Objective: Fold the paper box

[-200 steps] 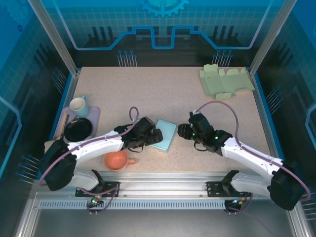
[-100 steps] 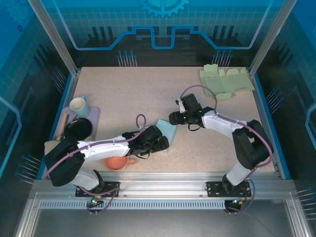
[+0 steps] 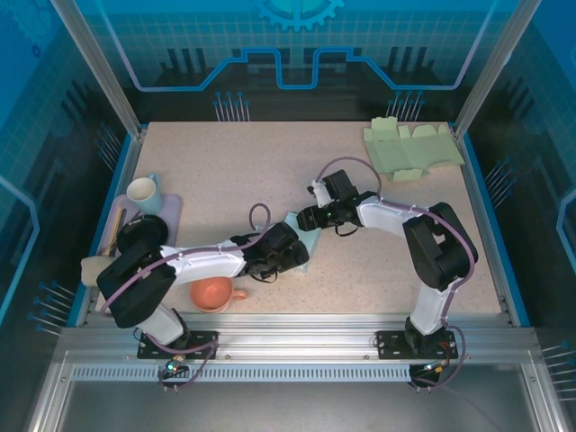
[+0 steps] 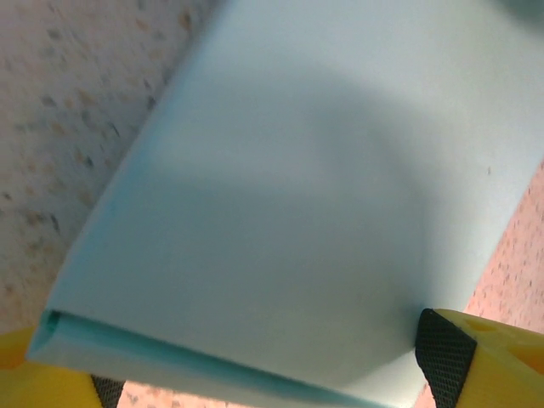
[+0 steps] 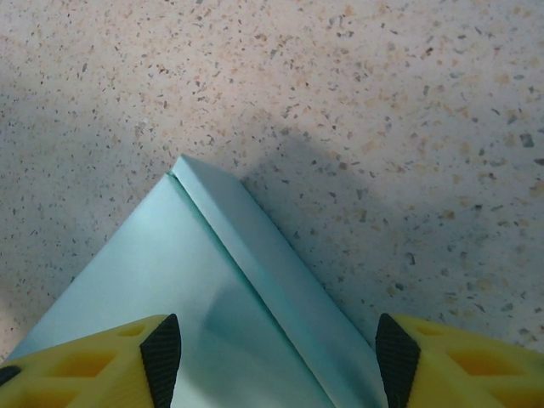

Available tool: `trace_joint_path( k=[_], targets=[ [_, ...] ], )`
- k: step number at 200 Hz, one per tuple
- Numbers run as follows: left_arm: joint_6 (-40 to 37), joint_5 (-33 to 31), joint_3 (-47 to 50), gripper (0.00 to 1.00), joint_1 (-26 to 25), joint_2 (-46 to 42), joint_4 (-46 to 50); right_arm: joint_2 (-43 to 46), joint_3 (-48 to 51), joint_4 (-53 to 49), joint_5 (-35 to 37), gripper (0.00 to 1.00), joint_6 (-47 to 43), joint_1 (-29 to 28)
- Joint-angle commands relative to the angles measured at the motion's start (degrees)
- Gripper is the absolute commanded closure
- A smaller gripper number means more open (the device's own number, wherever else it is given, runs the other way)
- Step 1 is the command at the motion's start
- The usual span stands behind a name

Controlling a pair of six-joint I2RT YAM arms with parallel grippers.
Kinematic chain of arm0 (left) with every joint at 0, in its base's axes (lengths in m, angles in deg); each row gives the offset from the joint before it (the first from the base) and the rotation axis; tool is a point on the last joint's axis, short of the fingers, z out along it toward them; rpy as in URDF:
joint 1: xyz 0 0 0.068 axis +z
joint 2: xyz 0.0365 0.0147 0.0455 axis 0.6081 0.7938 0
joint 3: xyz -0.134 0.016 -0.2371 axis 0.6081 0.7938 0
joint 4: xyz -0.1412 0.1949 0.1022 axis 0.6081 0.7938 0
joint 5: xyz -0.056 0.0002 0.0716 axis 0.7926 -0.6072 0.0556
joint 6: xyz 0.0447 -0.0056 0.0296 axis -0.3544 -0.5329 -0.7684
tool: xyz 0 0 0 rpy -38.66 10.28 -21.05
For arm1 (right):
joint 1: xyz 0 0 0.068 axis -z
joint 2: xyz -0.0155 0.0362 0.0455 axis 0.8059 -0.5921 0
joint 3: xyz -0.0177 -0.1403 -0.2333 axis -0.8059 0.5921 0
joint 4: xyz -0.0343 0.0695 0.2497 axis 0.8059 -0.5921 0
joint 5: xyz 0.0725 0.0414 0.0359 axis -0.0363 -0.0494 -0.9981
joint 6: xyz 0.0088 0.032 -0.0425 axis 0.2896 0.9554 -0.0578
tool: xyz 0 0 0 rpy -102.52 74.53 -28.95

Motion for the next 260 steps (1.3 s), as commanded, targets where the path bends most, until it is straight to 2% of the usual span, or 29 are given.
trace_joint_path(
  k=[1,28,64,79,99,109,145,184,260],
  targets=[
    [-1.59,-1.24,-2.72,0.12,2.36,1.19,0.06,-0.5,1.02,0.04,-1.95,0.35,1.73,1.87],
    [-2.91,-2.03,-4.51,0.12,5.54,1.74,1.05,0.14,2.54,1.09,-3.3,0.36,3.91,2.59],
    [-4.32,-2.09,-6.52,0.15,8.72,3.77,1.34,0.4,3.32,3.04,-6.13,0.46,6.54,2.46],
    [-4.86,-2.21,-7.49,0.19,9.99,4.95,1.42,0.42,3.52,4.05,-6.78,0.52,7.29,2.15],
    [-5.91,-1.15,-9.28,0.29,12.46,6.43,0.85,0.46,3.6,5.57,-6.62,0.53,8.61,1.82],
    [-7.49,-0.44,-10.12,0.32,13.56,6.91,-0.09,0.34,3.33,6.16,-6.03,0.53,9.27,1.77],
    [-18.18,-0.07,-19.69,0.32,17.29,11.62,0.5,-2.42,-0.31,10.5,-4.89,0.55,14.37,1.05],
    [-30.14,1.75,-31.73,0.3,22.31,20.56,3.68,-11.73,-13.42,10.93,-2.97,0.55,17.2,-2.14],
    [-40.06,4.94,-54.53,0.24,36.56,35.65,19.37,-34.34,-45.54,5.45,-3.62,0.55,22.1,-6.7]
  ],
)
